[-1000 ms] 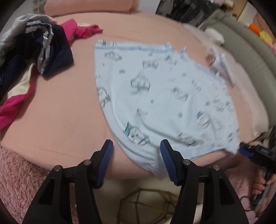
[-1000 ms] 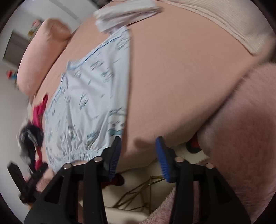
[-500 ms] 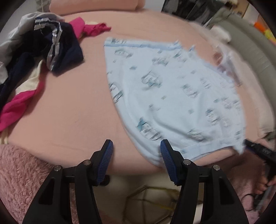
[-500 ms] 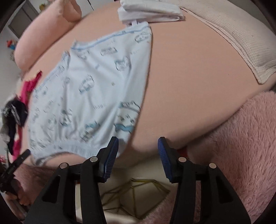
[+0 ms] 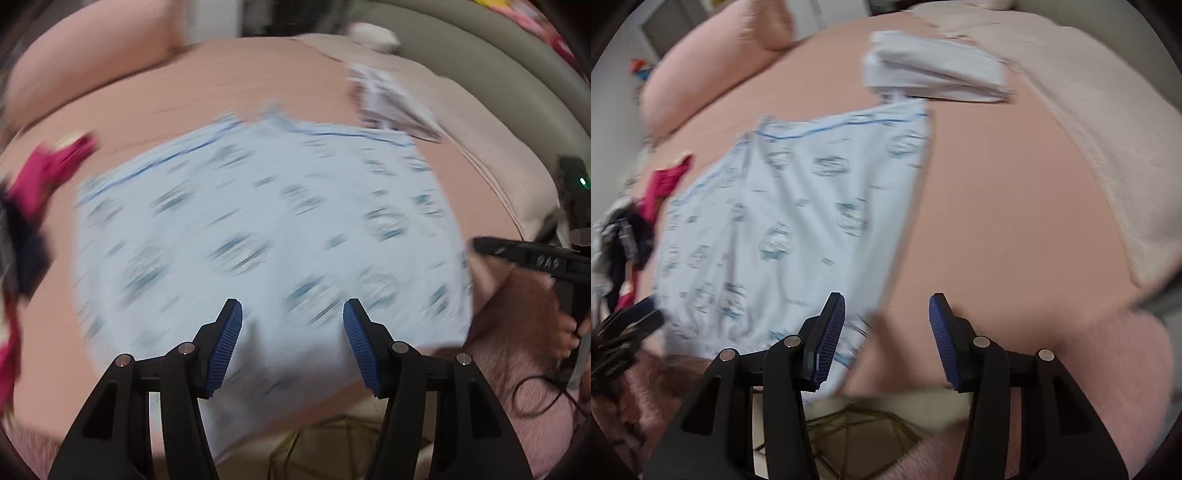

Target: Fold clothes

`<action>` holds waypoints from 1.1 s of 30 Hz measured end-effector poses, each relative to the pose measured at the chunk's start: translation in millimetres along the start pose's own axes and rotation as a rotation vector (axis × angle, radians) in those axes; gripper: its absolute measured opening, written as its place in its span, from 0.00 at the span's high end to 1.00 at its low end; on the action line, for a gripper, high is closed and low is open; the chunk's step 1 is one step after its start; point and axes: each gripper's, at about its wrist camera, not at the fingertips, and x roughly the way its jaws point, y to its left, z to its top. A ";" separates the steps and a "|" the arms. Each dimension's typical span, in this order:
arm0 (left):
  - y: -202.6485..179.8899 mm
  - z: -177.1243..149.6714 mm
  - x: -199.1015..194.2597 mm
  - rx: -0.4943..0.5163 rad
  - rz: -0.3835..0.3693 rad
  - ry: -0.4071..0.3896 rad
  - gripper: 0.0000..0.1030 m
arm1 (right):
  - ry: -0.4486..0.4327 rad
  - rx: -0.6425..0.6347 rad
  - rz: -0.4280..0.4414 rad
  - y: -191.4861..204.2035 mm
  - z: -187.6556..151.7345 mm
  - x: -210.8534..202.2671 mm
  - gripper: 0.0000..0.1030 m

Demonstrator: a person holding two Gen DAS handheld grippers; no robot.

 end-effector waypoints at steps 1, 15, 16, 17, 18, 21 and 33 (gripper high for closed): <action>-15.3 10.7 7.8 0.027 -0.004 0.005 0.42 | 0.010 -0.007 0.018 1.1 5.6 8.7 0.54; -9.1 11.7 26.4 -0.075 0.011 0.013 0.42 | -0.023 0.079 -0.044 -27.2 12.8 7.5 0.58; -3.4 13.8 24.1 -0.088 0.011 -0.005 0.42 | -0.029 0.094 0.008 -28.8 14.2 6.8 0.58; 0.9 16.9 23.5 -0.094 0.009 -0.018 0.42 | -0.031 0.098 0.030 -28.7 15.8 7.4 0.58; 2.9 20.8 24.3 -0.098 0.000 -0.025 0.42 | -0.033 0.099 0.044 -28.3 17.5 8.2 0.58; -5.8 33.2 31.1 -0.075 -0.023 -0.030 0.42 | -0.010 0.063 0.006 -25.2 21.0 21.4 0.58; -30.6 22.5 46.1 -0.020 0.111 0.033 0.42 | -0.055 0.038 -0.089 -29.6 21.2 19.1 0.62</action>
